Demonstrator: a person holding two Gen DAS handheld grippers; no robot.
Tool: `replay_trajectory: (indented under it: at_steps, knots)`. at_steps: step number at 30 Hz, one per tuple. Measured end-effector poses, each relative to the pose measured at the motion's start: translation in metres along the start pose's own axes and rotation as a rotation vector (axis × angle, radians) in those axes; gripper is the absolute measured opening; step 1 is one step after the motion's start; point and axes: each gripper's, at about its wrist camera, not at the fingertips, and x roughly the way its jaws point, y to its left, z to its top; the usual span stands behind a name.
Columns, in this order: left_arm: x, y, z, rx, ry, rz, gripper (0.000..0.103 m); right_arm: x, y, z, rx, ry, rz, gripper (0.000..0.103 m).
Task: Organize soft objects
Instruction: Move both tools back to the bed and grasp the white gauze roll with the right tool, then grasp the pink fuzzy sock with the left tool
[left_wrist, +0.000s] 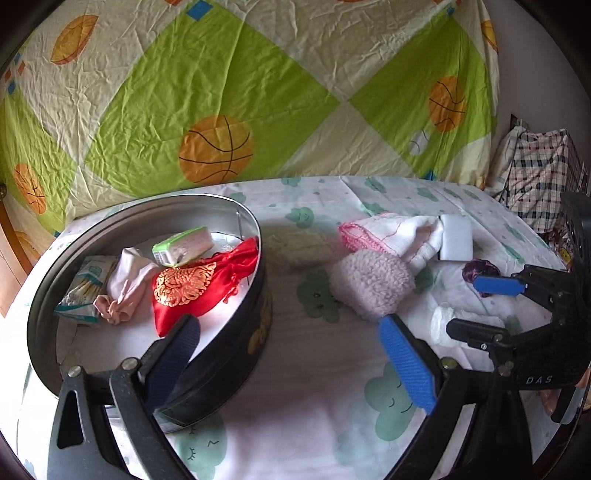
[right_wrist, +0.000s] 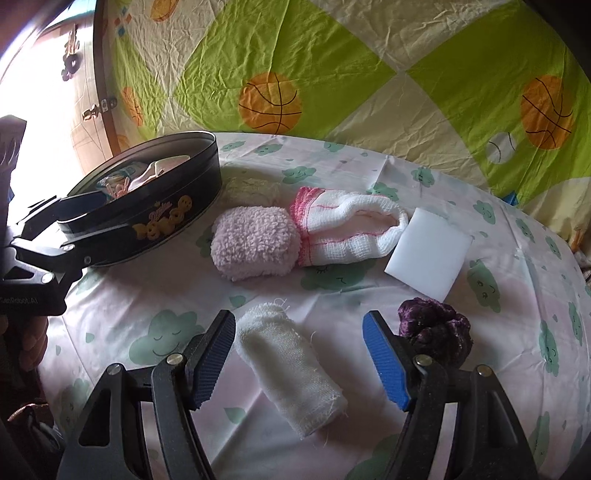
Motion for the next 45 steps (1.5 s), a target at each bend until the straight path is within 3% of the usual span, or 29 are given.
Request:
replay_trajectory:
  at_steps: [11, 20, 22, 45]
  knots:
    - [0.002, -0.009, 0.005, 0.008, -0.010, -0.002, 0.099, 0.017, -0.003, -0.006, 0.026, 0.078, 0.068, 0.072]
    - [0.006, -0.027, 0.011, 0.048, -0.022, -0.009, 0.099, 0.016, 0.009, -0.010, -0.024, 0.091, 0.071, 0.047]
    - [0.006, -0.030, 0.011, 0.055, -0.026, -0.012, 0.099, 0.014, 0.009, -0.011, -0.020, 0.085, 0.073, 0.033]
    - [0.065, -0.072, 0.026, 0.136, 0.096, -0.069, 0.099, -0.006, -0.045, 0.007, 0.242, -0.125, -0.186, 0.032]
